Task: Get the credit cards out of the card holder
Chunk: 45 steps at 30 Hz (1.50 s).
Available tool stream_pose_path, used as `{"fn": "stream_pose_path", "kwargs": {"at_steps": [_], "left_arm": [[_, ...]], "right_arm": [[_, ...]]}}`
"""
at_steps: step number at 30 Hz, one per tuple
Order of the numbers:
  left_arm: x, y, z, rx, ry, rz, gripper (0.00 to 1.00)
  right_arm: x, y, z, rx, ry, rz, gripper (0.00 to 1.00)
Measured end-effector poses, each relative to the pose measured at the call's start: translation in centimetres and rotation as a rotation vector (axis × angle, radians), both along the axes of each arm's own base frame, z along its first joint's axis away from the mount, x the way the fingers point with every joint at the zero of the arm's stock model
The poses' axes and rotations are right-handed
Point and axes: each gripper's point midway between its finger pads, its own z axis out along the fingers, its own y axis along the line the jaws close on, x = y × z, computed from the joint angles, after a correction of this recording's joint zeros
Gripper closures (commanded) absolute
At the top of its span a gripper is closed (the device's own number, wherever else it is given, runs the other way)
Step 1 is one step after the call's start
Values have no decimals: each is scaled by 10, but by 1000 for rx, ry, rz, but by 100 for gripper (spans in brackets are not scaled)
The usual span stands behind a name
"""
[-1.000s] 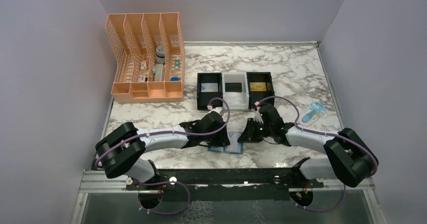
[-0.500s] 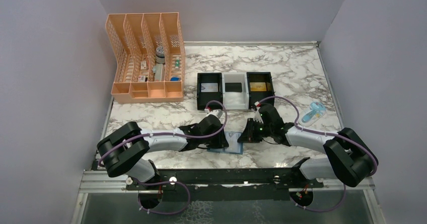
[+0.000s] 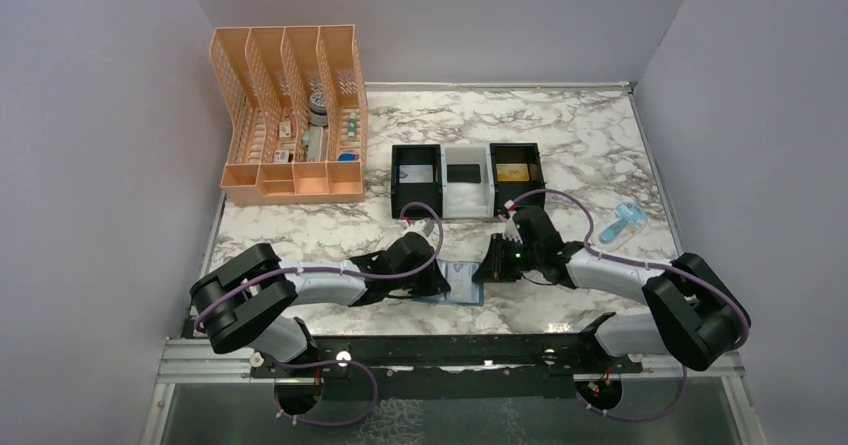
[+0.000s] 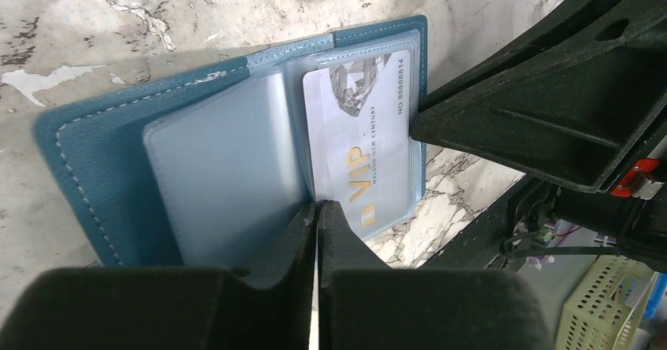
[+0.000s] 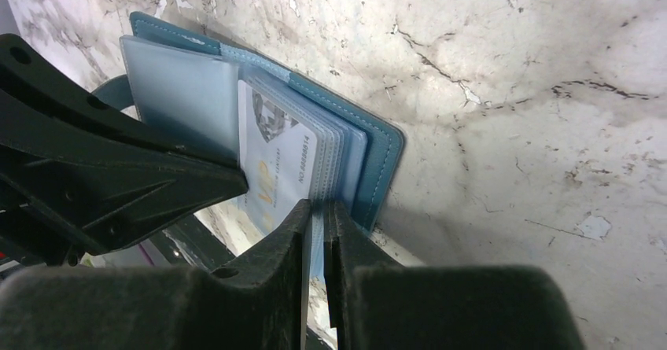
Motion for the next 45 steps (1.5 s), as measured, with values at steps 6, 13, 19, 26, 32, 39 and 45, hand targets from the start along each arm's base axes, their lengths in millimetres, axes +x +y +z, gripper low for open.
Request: {"fn": "stream_pose_path", "kwargs": {"at_steps": [6,13,19,26,32,39,45], "left_arm": [[0,2,2,-10,-2,17,100],[0,4,2,-10,-4,25,100],[1,4,2,-10,-5,25,94],[1,6,2,-2,-3,36,72],[1,6,5,-32,1,54,72],[0,6,3,-60,13,76,79],[2,1,8,-101,13,83,88]], "right_arm": [[16,-4,10,-73,-57,4,86],[24,7,33,-20,-139,59,85],[7,12,11,17,-47,104,85],[8,10,5,8,-16,51,86],[10,8,4,9,-19,18,87],[13,10,3,20,-24,6,87],[14,11,3,28,-29,2,87]]}}
